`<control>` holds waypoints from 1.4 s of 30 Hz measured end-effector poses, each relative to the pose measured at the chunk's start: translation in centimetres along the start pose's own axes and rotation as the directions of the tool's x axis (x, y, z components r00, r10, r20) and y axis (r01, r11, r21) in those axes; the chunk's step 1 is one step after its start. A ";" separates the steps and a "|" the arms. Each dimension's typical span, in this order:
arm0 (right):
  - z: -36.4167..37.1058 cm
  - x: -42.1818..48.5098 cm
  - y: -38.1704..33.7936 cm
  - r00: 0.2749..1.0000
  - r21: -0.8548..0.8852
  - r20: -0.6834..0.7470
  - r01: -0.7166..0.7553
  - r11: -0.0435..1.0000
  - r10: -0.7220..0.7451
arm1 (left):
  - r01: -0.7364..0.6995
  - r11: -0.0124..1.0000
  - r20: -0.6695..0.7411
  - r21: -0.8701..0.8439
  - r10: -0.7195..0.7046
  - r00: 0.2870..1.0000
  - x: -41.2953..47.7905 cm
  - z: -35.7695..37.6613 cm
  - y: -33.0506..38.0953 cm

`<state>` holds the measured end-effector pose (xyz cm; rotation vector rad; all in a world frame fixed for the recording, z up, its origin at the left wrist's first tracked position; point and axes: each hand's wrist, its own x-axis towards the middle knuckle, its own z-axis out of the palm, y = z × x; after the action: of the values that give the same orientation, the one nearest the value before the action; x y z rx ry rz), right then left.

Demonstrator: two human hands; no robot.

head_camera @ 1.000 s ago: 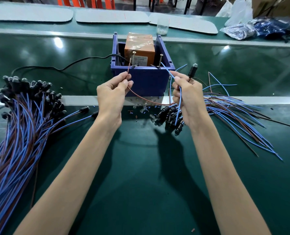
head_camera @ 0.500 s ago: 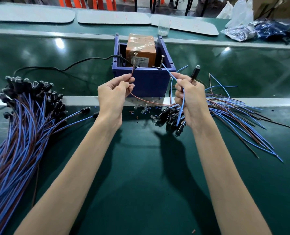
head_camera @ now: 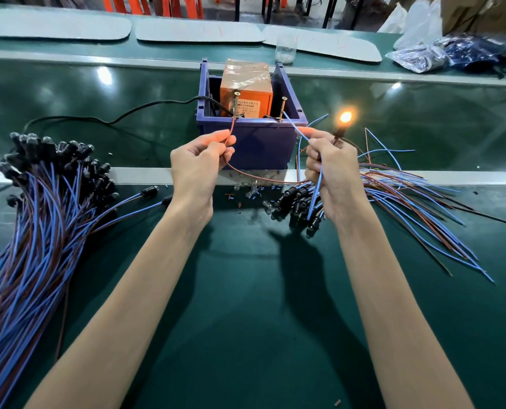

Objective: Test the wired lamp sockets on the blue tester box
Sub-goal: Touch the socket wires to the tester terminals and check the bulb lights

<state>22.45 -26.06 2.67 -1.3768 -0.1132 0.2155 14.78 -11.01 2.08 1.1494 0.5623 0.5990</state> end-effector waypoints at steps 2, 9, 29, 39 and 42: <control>0.0 0.0 0.0 1.000 0.001 0.004 0.001 1.000 -0.001 | -0.001 1.000 0.000 -0.001 0.001 1.000 0.0 0.0 0.0; -0.1 0.1 0.1 1.000 -0.009 0.007 0.007 1.000 -0.007 | 0.002 1.000 0.000 0.005 -0.002 1.000 0.0 0.1 -0.1; -1.4 -0.6 -2.6 0.991 -0.231 0.125 -0.013 0.973 0.043 | -0.129 0.739 0.339 0.661 -0.141 0.930 1.9 -3.8 1.9; -0.5 -1.3 -2.9 0.496 -0.635 -0.050 0.654 0.411 -0.867 | -0.092 0.161 0.120 0.983 -0.170 0.978 4.5 -9.8 3.1; -0.3 -1.2 -2.5 0.417 -0.686 0.074 0.680 0.257 -0.906 | -0.072 0.068 0.085 0.995 -0.204 0.975 4.3 -10.0 3.2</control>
<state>21.57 -27.08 5.15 -1.8198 -0.6617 -1.0929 10.60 -0.49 1.54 2.5220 0.8843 -0.1796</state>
